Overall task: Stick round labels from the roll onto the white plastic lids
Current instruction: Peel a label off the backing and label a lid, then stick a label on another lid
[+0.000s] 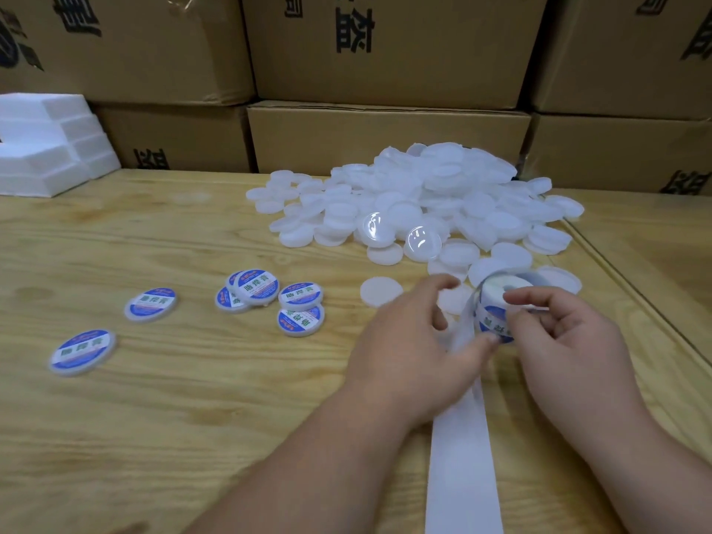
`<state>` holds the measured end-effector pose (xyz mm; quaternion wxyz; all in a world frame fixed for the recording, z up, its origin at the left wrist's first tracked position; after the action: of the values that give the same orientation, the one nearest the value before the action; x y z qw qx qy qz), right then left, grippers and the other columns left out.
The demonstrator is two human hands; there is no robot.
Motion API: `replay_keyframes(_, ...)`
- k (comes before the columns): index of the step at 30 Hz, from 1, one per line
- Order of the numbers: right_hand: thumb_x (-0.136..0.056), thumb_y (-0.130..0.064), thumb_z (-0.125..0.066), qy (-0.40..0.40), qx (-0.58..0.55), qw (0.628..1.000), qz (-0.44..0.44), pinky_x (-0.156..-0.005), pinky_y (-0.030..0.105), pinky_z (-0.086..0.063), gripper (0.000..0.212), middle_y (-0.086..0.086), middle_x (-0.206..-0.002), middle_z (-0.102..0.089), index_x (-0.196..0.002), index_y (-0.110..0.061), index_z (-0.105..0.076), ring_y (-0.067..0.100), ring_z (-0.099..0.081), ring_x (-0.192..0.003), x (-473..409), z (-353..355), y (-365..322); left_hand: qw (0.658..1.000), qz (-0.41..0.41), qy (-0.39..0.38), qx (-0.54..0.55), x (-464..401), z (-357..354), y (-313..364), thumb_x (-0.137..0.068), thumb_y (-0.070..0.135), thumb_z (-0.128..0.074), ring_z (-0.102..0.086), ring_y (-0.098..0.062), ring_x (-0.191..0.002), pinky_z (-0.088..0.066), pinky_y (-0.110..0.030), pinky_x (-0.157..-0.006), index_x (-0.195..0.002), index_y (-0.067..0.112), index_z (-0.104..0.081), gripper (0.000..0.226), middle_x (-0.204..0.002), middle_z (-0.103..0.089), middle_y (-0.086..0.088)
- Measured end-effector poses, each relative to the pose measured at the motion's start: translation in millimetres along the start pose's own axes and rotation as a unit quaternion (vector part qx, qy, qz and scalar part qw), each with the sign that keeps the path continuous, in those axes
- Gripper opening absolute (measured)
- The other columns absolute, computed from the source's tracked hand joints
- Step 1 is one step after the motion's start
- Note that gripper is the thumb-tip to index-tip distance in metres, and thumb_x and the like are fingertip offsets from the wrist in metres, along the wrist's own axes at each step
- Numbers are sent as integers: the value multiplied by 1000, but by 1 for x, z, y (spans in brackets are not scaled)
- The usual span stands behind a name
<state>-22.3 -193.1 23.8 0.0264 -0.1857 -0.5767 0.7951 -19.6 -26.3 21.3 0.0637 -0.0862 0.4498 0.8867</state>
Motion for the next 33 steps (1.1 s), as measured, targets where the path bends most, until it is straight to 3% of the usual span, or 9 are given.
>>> replay_keyframes(4,-90,-14,-62,26,24,999,-9,-42,11,-37,17,-4,-61,-63,-88,-27,-72,3,-48,-44,-3,3,1,998,-49,-28,-41,7,-4,8,-84,34,-57,-59,-5,-70,-54,-37,-67,-130,52,-39,52,-74,-62,14)
replay_keyframes(7,-90,-23,-62,56,40,998,-13,-46,14,-40,9,-19,-66,-65,-92,-29,-68,-1,-54,-48,-5,8,-1,994,-99,-40,-24,11,-5,16,-82,30,-51,-56,-7,-66,-50,-34,-62,-122,50,-44,45,-67,-58,16)
replay_keyframes(9,-89,-29,-64,76,50,996,-14,-54,24,-41,3,-14,-73,-67,-91,-27,-64,0,-57,-54,-6,11,-3,987,-141,-65,-27,17,-9,23,-82,28,-52,-53,-7,-62,-48,-32,-60,-112,44,-50,34,-62,-55,14)
replay_keyframes(12,-92,-37,-64,67,66,996,-4,-60,34,-45,26,-1,-63,-65,-74,-18,-64,11,-58,-53,-6,13,-6,975,-190,-103,-50,24,-14,32,-82,26,-56,-53,-6,-62,-47,-28,-60,-98,35,-61,19,-60,-54,12)
replay_keyframes(19,-79,-58,-69,-53,5,998,-27,-43,23,-39,49,0,-45,-54,-67,-10,-68,10,-45,-38,-2,5,-10,957,-218,-189,-33,30,-16,39,-84,18,-62,-56,-5,-64,-49,-24,-63,-91,29,-72,16,-61,-55,12)
replay_keyframes(26,-84,-17,-76,-81,33,996,-8,-47,11,-39,14,-14,-51,-58,-71,-17,-71,-1,-47,-45,-7,0,-3,941,-229,-249,22,38,-16,44,-83,19,-63,-57,-3,-60,-50,-23,-64,-90,27,-76,17,-63,-62,9)
replay_keyframes(28,-86,-11,-75,-96,9,995,-20,-51,17,-45,7,-9,-56,-62,-82,-17,-72,4,-53,-50,-6,0,-2,955,-214,-194,62,33,-12,39,-82,22,-57,-54,-4,-56,-46,-22,-60,-86,25,-75,18,-59,-59,9)
replay_keyframes(30,-89,-12,-72,-106,2,994,-12,-56,26,-47,15,-5,-60,-65,-96,-25,-69,9,-56,-53,-4,-1,-1,977,-197,-59,61,21,-3,31,-81,23,-54,-53,-6,-60,-47,-28,-60,-84,26,-72,18,-60,-56,11)
replay_keyframes(33,-92,-17,-66,-116,50,992,27,-56,22,-40,27,-7,-62,-63,-107,-38,-60,7,-54,-51,-2,-4,-1,988,-119,86,-40,3,10,12,-82,34,-52,-51,-5,-93,-46,-29,-85,-100,35,-68,24,-86,-57,20)
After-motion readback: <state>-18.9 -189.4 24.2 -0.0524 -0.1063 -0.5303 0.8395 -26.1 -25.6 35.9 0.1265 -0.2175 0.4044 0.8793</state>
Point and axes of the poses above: each hand's wrist, its own x-axis away from the middle knuckle, its own z-axis out of the back of the hand, y = z × x, the point moved 3 cm from there along -x, towards the middle knuckle
